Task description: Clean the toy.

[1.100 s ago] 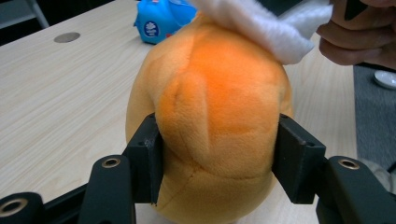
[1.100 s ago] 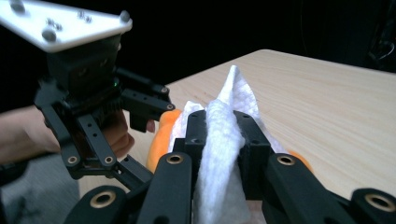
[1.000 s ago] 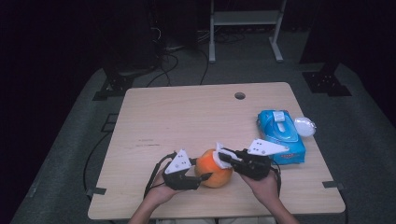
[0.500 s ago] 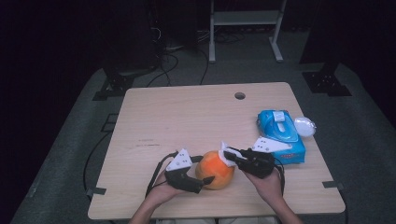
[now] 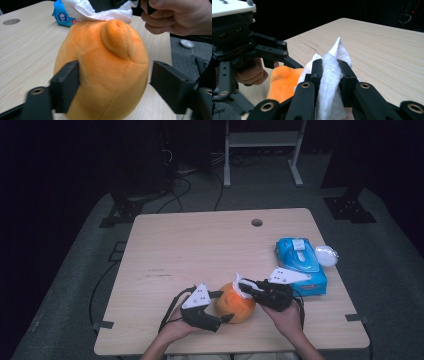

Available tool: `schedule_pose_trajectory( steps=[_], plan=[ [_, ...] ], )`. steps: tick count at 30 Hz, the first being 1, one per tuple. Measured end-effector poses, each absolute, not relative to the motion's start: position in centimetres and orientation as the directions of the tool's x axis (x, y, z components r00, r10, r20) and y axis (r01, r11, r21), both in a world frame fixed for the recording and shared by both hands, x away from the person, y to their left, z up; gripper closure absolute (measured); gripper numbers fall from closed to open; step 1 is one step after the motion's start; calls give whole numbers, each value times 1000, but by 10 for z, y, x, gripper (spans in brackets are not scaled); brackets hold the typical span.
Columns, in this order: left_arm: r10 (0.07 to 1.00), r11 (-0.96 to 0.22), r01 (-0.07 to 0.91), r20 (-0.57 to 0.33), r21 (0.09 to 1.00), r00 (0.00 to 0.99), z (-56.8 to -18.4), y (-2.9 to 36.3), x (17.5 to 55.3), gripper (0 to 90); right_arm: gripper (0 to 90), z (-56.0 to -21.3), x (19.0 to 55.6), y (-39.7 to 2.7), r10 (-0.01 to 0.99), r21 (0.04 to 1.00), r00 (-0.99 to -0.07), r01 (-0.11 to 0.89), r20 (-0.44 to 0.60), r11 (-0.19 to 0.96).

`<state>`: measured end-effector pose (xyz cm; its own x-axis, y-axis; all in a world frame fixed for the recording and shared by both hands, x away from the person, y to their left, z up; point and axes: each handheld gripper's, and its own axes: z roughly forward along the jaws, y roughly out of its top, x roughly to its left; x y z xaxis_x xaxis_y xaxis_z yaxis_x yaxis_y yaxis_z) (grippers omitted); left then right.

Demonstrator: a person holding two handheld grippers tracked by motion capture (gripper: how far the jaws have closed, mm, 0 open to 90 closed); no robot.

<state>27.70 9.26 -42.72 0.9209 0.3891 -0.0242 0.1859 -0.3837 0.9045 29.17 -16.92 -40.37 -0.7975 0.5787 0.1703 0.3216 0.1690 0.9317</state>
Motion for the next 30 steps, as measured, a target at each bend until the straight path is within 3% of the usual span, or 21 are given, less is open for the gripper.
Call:
schedule_pose_trajectory(
  steps=[4,8,14,20,26,28,30],
  plan=[
    [419,-402,193,-8,895,908,-430,89,280,149,766,-403,291,-167,561,931,-806,328,187,161],
    [434,-410,153,45,899,900,-428,90,275,363,766,-395,283,-160,515,935,-834,318,197,156],
    [434,-409,159,39,899,900,-429,91,274,414,766,-387,270,-142,489,942,-866,243,102,233],
    [414,-405,164,20,899,910,-431,92,275,405,766,-400,291,-170,602,930,-789,304,123,208],
    [424,-376,233,-57,897,904,-433,91,281,196,767,-404,295,-178,618,919,-774,333,139,211],
    [419,-377,234,-60,896,906,-434,91,281,211,766,-400,292,-174,602,922,-787,322,135,214],
    [422,-387,201,-21,900,906,-431,91,280,315,765,-397,288,-170,576,927,-805,314,145,206]
  ],
)
